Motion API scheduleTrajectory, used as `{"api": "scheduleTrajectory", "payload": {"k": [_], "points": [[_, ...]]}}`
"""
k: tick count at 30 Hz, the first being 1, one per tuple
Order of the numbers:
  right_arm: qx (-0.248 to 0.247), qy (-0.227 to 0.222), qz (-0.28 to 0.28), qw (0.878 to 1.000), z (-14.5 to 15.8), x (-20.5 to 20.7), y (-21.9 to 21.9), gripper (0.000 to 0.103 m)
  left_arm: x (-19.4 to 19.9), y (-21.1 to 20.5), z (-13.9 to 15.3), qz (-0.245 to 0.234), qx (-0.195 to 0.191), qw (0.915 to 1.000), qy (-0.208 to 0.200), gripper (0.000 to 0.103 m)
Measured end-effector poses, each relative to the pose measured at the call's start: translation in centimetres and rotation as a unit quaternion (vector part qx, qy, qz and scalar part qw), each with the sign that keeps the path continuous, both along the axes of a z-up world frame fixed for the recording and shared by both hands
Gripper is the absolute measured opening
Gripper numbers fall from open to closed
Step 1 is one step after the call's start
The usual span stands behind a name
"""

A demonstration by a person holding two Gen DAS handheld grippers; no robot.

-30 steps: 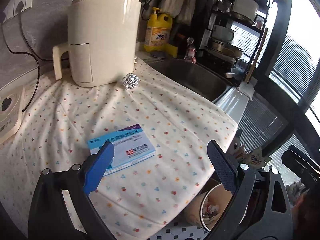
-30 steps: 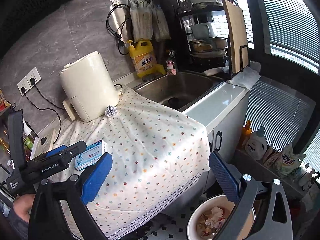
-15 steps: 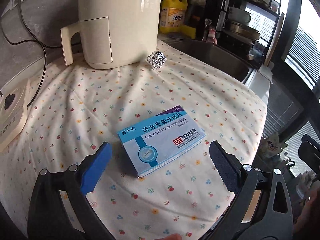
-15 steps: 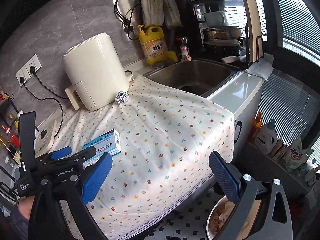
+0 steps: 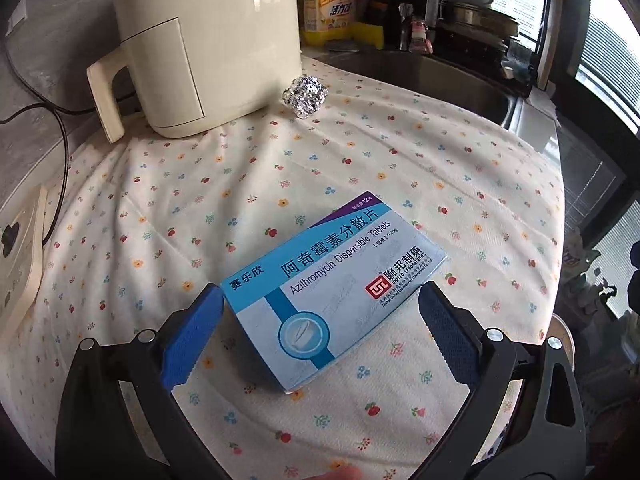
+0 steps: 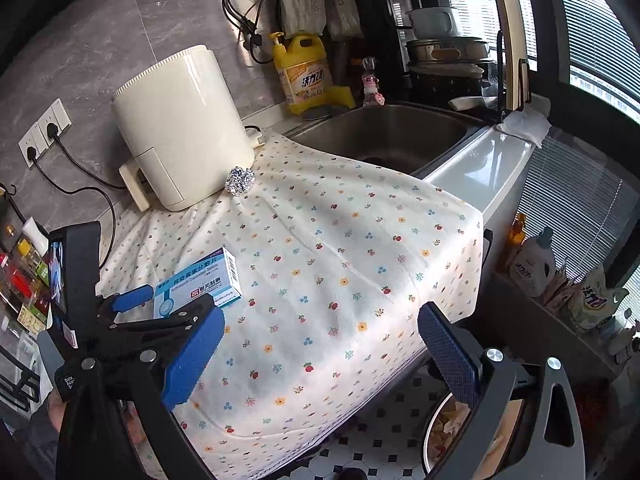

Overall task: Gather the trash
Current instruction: 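Bring both tools back to the medicine box and foil ball, then grasp the blue-white medicine box with the left gripper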

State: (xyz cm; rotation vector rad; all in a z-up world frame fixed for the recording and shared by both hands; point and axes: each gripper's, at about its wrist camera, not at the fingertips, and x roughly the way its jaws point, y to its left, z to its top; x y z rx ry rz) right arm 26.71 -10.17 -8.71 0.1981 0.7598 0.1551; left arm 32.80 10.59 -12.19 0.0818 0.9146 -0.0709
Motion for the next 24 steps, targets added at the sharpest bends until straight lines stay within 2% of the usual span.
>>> {"api": "scheduleTrajectory", "payload": {"k": [2,7,13,18,21,22,23,24], "points": [[0.0,0.002,-0.004,1.0,-0.1,0.3,0.0,0.095,0.4,-0.5,-0.4,-0.008,0.024,0.9997,0.002,0.097],[-0.001,0.002,-0.01,1.0,-0.2,1.0,0.0,0.095,1.4,-0.1,-0.6,0.004,0.024,0.9997,0.006,0.097],[-0.006,0.001,-0.016,1.0,0.1,1.7,0.2,0.095,3.0,1.8,-0.1,0.036,-0.009,0.9993,-0.001,0.097],[-0.01,-0.003,-0.02,1.0,0.7,2.0,0.3,0.095,4.7,2.0,0.0,0.043,-0.004,0.9991,0.0,0.097],[-0.009,-0.003,-0.02,1.0,0.8,2.2,0.3,0.095,5.1,2.4,-0.1,0.048,-0.019,0.9987,0.0,0.097],[-0.009,-0.002,-0.018,1.0,0.9,2.3,0.3,0.095,5.1,2.6,-0.1,0.052,-0.025,0.9984,0.0,0.092],[-0.01,-0.002,-0.015,1.0,0.9,2.5,0.4,0.095,5.1,2.8,-0.2,0.054,-0.031,0.998,0.005,0.076],[-0.01,-0.002,-0.012,1.0,0.9,2.7,0.6,0.095,5.2,3.1,-0.4,0.056,-0.035,0.9977,0.014,0.067]]}}
